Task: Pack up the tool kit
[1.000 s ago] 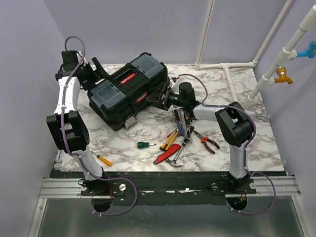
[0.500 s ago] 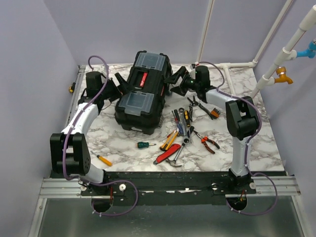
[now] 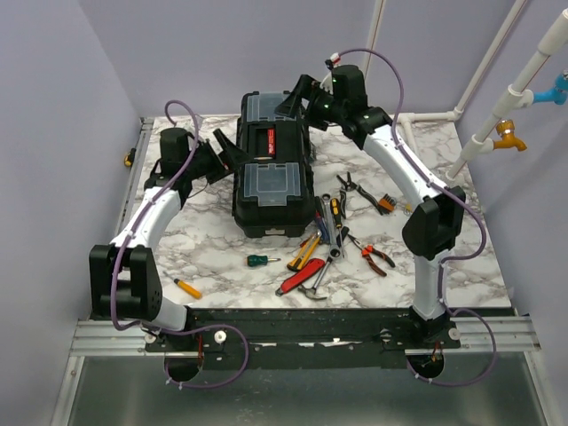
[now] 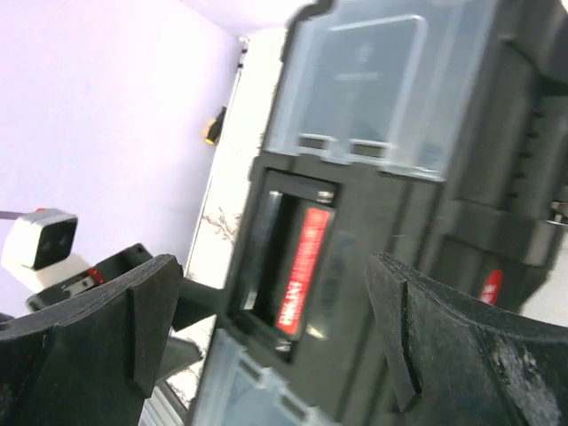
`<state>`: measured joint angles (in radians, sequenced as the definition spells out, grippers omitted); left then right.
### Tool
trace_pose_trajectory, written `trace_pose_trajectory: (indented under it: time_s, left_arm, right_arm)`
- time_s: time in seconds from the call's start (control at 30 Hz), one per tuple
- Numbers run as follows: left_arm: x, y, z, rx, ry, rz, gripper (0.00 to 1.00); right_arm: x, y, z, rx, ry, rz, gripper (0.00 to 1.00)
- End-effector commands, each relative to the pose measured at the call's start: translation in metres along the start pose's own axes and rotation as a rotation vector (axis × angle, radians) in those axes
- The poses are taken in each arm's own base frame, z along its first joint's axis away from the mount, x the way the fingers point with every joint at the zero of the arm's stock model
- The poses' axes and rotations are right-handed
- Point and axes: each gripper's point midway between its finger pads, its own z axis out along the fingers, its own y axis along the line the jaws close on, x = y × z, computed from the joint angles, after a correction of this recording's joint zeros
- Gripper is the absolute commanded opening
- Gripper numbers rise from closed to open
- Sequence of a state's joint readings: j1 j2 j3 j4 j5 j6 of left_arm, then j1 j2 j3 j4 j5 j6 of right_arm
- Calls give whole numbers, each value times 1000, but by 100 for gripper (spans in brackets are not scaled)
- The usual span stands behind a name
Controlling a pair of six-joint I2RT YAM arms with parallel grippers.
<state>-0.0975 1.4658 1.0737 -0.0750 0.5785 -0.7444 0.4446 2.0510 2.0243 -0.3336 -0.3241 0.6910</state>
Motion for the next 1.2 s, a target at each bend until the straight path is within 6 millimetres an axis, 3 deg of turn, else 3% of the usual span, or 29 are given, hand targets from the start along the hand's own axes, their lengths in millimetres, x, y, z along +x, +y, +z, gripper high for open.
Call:
trace_pose_trajectory:
  time_s: [0.0,0.1,0.27,0.43,0.53,0.63,0.7,0.87,1.0,1.17]
  left_arm:
    - [-53,-31,-28,138,-145,-8,96]
    - [-69,-33,-21,124,-163,-7,95]
    - [-110,-5,-3,119,-254,-86,95]
    - [-116,25,39,120,-203,-166,94]
    - [-105,27,60,196,-160,-193,93]
    - [-90,30,75,237,-121,-201,86]
    - [-65,22,89,258,-74,-208,78]
    - [-34,9,91,312,-75,-217,51]
    - [-8,-5,88,305,-86,-199,40]
    - [8,-19,79,319,-131,-209,18]
  right_arm:
    - [10,6,-12,224,-1,-83,95]
    - [20,22,-2,211,1,-73,94]
    - [39,36,17,215,-15,-42,93]
    - [69,50,44,169,4,-31,92]
    - [74,46,59,189,11,-30,91]
    - [73,43,65,201,-7,-45,90]
    - [71,38,65,219,-20,-58,90]
    - [71,20,61,316,0,-123,90]
    - [80,4,56,373,37,-155,92]
    - [96,-10,51,418,100,-163,93]
